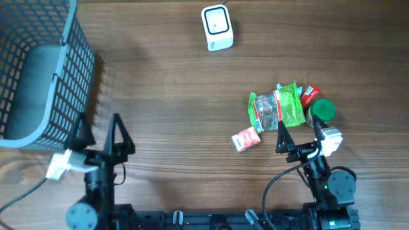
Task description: Scan the item barcode
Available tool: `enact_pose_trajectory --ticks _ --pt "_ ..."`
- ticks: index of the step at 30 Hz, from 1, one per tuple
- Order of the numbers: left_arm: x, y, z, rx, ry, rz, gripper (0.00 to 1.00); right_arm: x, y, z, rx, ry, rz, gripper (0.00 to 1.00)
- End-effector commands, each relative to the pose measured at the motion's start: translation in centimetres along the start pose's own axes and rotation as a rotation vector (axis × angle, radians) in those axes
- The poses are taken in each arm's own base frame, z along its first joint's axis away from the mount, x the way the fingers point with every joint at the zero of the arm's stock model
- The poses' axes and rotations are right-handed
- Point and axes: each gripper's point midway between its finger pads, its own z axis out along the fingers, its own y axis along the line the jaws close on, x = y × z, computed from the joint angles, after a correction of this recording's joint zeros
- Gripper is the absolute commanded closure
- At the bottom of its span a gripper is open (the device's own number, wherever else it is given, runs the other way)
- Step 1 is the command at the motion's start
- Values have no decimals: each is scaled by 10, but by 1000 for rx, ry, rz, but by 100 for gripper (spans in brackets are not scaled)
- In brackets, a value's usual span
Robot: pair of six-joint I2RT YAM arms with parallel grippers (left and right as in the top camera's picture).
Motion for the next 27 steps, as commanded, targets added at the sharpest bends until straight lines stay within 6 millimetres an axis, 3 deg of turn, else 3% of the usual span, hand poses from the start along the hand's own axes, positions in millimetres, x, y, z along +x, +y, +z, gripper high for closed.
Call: enact_pose_trajectory --ticks 1,8,10,12,19,27 --pt "34 16 -2 -17 68 -9 0 -1 -2 0 12 -7 10 0" --pt "84 47 -11 -116 225 -18 0 -1 -2 0 12 -7 9 0" --pt "111 64 -22 -193 337 -15 0 -1 -2 0 12 -7 10 0" --pt "122 73 -28 -233 390 8 0 -1 -2 0 12 -7 9 0" --pt "123 72 -28 -155 427 351 0 -1 -2 0 13 -7 10 0" --pt "123 72 -28 -145 430 389 0 -1 -2 0 13 -7 10 0"
